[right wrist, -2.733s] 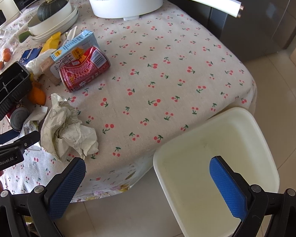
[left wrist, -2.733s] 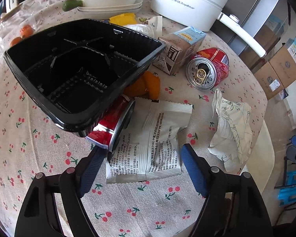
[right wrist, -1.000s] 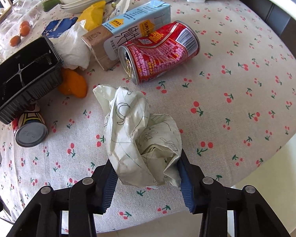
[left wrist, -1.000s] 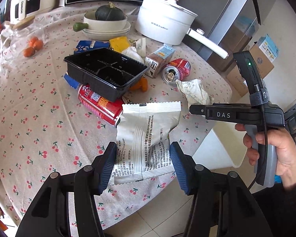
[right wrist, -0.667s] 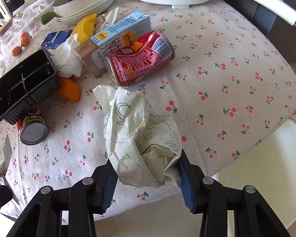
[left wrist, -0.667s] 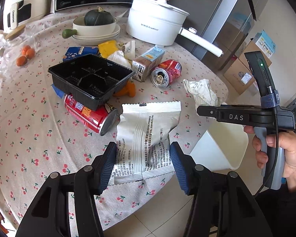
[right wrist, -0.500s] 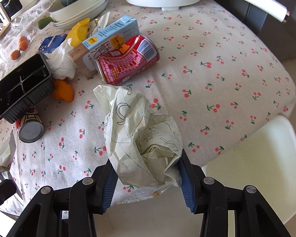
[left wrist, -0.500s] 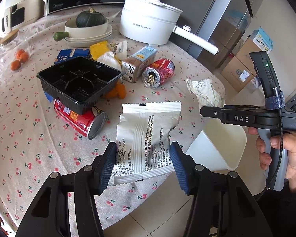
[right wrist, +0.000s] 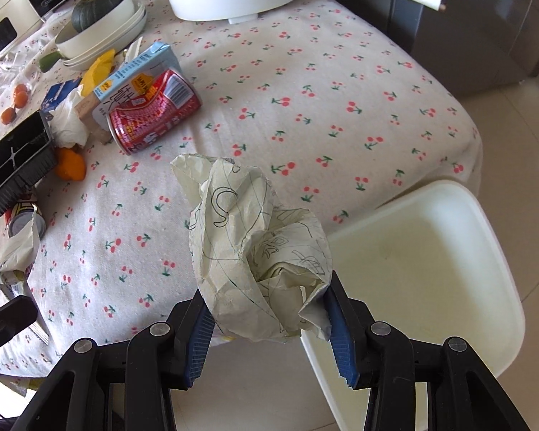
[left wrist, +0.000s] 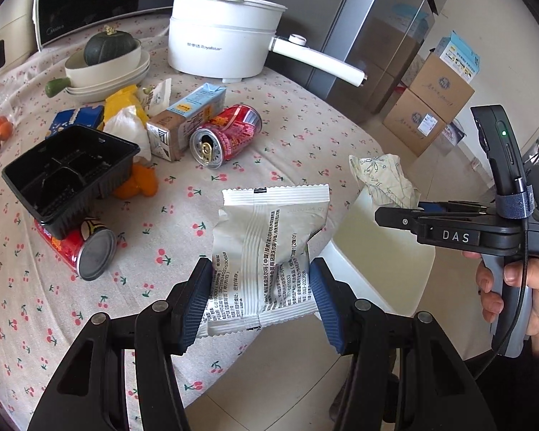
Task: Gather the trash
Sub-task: 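Carry the wrapper and crumpled paper over the white bin and release both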
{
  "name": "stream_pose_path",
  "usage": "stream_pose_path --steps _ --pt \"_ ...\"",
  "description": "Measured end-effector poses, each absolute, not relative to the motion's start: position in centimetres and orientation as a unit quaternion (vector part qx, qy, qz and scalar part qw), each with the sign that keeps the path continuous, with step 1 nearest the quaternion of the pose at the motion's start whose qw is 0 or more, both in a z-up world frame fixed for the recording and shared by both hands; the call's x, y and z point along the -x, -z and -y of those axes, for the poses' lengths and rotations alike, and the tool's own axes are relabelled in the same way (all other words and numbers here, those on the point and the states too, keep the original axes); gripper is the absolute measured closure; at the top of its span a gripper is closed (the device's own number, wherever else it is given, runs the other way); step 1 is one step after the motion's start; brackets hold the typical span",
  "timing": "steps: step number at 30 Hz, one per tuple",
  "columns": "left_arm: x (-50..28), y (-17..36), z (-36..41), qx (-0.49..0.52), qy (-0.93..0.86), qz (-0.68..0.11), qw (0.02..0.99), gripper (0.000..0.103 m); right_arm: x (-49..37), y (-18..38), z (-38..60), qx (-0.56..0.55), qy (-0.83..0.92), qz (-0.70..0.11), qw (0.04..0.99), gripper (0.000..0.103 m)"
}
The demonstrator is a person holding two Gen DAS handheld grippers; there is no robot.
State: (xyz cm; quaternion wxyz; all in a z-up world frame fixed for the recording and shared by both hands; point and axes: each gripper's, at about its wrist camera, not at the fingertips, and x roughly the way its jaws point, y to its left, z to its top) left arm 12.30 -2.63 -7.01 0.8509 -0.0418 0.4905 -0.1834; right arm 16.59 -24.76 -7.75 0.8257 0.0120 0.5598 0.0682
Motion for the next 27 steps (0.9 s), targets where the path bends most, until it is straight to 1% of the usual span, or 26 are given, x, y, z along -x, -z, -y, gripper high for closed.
stream_pose_path --steps 17,27 --pt "-13.4 9.3 14.2 0.005 0.260 -0.487 0.833 0.045 -13.0 8.7 35.4 -0.046 -0.005 -0.567 0.823 0.052" --pt "-15.0 12.3 20.8 -0.015 0.291 -0.476 0.830 0.045 -11.6 9.6 40.0 -0.071 0.031 -0.576 0.814 0.052"
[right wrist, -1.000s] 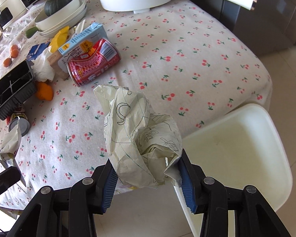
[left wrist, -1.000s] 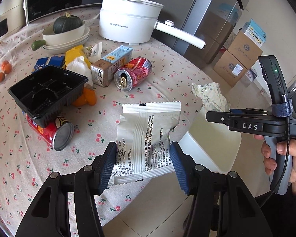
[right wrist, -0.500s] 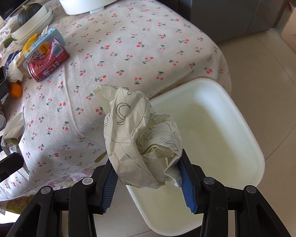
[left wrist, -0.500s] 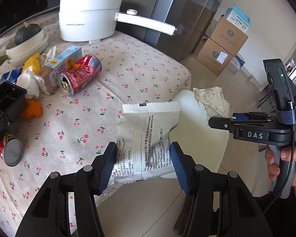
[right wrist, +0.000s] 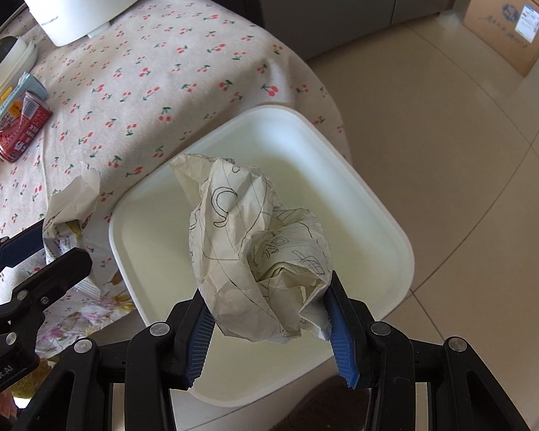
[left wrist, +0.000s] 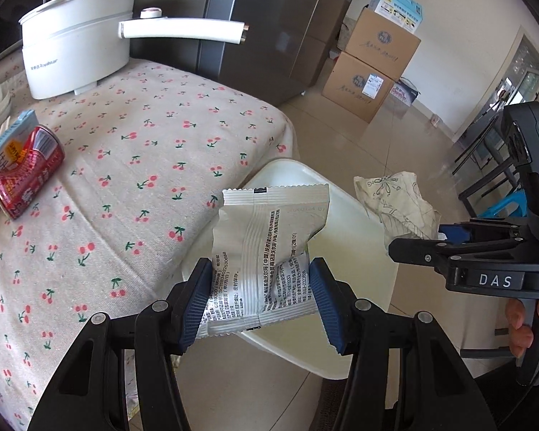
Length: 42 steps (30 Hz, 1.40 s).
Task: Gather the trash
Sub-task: 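Carry the wrapper and crumpled paper over the white bin and release both, then move the left gripper to the black plastic tray and grasp its rim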
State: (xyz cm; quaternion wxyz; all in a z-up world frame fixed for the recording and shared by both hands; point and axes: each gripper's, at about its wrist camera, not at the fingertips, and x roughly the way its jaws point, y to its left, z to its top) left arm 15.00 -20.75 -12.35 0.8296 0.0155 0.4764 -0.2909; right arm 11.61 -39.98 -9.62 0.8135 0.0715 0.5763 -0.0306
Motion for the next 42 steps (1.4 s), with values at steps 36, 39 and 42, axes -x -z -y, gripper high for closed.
stream_pose_path --steps 36,39,42 --pt "-15.9 12.2 17.9 -0.045 0.211 -0.475 0.853 0.011 -11.8 9.7 42.0 -0.069 0.058 -0.574 0.814 0.015" --pt "-15.9 12.1 17.6 -0.044 0.207 -0.476 0.853 0.011 -11.9 9.7 41.8 -0.061 0.059 -0.575 0.814 0.015" --pt "-15.9 12.0 17.2 -0.043 0.204 -0.478 0.853 0.011 -12.0 9.5 41.6 -0.061 0.057 -0.574 0.815 0.015"
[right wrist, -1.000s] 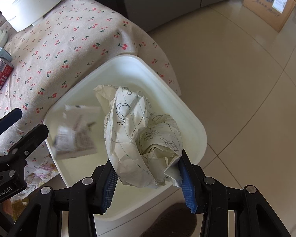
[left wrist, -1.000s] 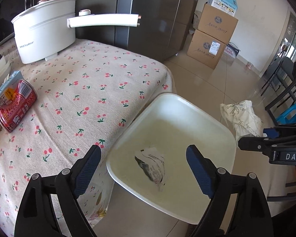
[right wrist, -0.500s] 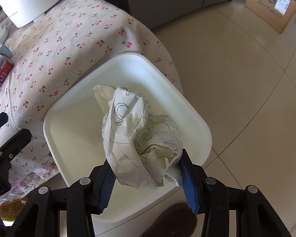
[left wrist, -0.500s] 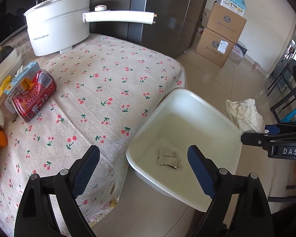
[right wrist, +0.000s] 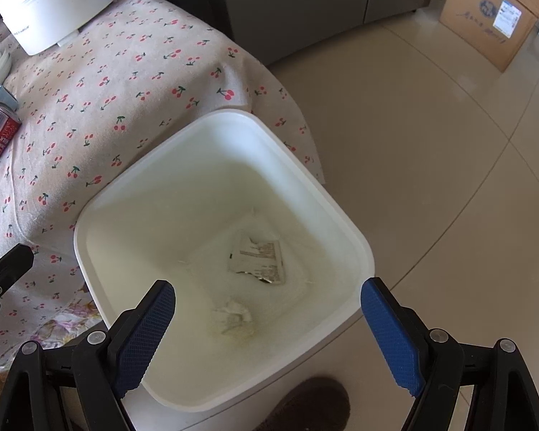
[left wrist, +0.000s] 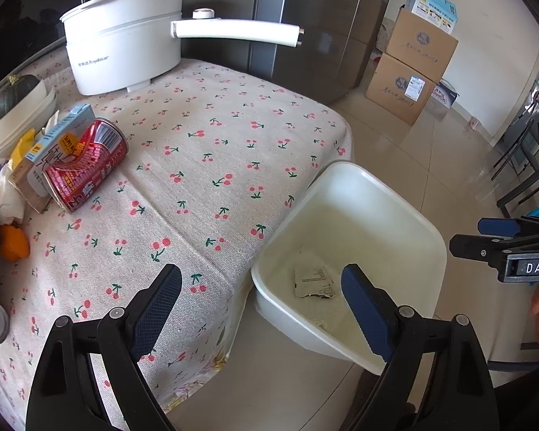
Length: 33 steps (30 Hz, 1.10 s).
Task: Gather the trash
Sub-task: 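Move the left gripper to the black plastic tray and grasp its rim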
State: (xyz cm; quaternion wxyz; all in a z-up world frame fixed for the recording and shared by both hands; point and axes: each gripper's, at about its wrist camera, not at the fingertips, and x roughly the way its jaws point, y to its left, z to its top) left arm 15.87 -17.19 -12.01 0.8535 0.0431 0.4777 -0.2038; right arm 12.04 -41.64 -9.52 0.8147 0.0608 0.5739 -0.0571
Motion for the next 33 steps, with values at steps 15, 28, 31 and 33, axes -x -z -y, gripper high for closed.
stream_pose_path --steps 15,28,31,33 --pt "-14.8 8.9 9.9 -0.026 0.148 -0.471 0.869 0.011 -14.5 7.8 37.3 -0.052 0.032 -0.561 0.826 0.014" --pt "-14.7 5.1 -1.4 0.019 0.048 -0.462 0.885 0.011 -16.9 7.6 29.6 -0.030 -0.019 -0.563 0.826 0.013" --pt "-16.0 4.0 -4.5 0.031 0.021 -0.459 0.887 0.011 -17.3 7.7 28.1 -0.022 -0.028 -0.563 0.826 0.013" --pt "-17.2 3.8 -6.7 0.038 -0.001 -0.465 0.884 0.011 -17.7 7.7 27.2 -0.018 -0.033 -0.563 0.826 0.013"
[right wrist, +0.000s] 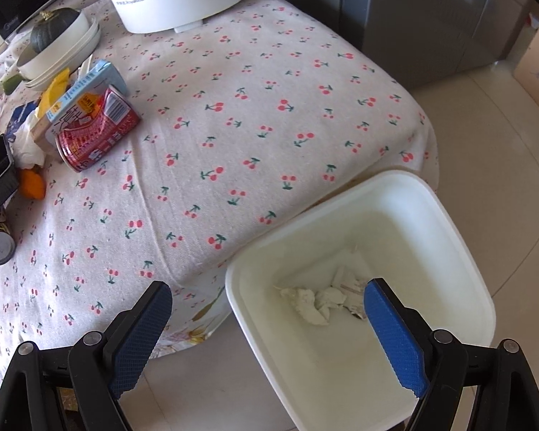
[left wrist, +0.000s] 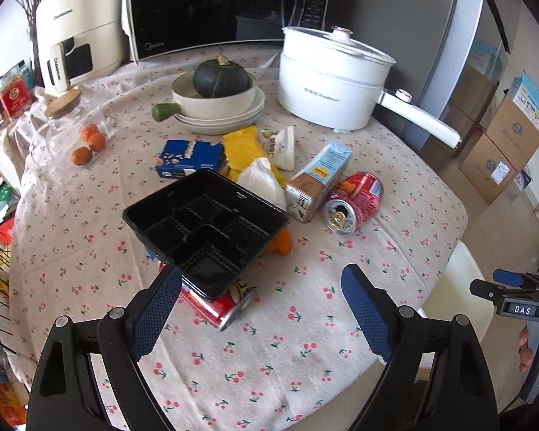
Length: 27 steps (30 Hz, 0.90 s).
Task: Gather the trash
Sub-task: 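Move the left gripper to the black plastic tray and grasp its rim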
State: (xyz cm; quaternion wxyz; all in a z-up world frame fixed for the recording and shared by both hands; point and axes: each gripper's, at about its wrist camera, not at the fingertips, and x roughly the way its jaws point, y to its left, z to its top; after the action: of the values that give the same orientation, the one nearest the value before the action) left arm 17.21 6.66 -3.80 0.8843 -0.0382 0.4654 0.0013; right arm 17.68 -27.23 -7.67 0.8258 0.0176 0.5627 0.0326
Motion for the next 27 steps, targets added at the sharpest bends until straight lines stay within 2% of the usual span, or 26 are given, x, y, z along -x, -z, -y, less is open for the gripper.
stream_pose_path --steps 5,11,27 --pt "-20.5 5.2 -11.5 0.097 -0.054 -0.498 0.860 0.011 -18.7 8.0 25.9 -0.020 -0.038 -0.565 0.824 0.013" --pt "-21.7 7.6 -14.1 0.172 -0.070 -0.487 0.854 0.011 -19.3 8.8 25.0 -0.012 -0.042 -0.573 0.818 0.013" --pt "-23.8 10.5 -12.0 0.146 -0.118 -0.509 0.840 0.012 -19.7 10.0 23.9 -0.004 -0.041 -0.587 0.808 0.013"
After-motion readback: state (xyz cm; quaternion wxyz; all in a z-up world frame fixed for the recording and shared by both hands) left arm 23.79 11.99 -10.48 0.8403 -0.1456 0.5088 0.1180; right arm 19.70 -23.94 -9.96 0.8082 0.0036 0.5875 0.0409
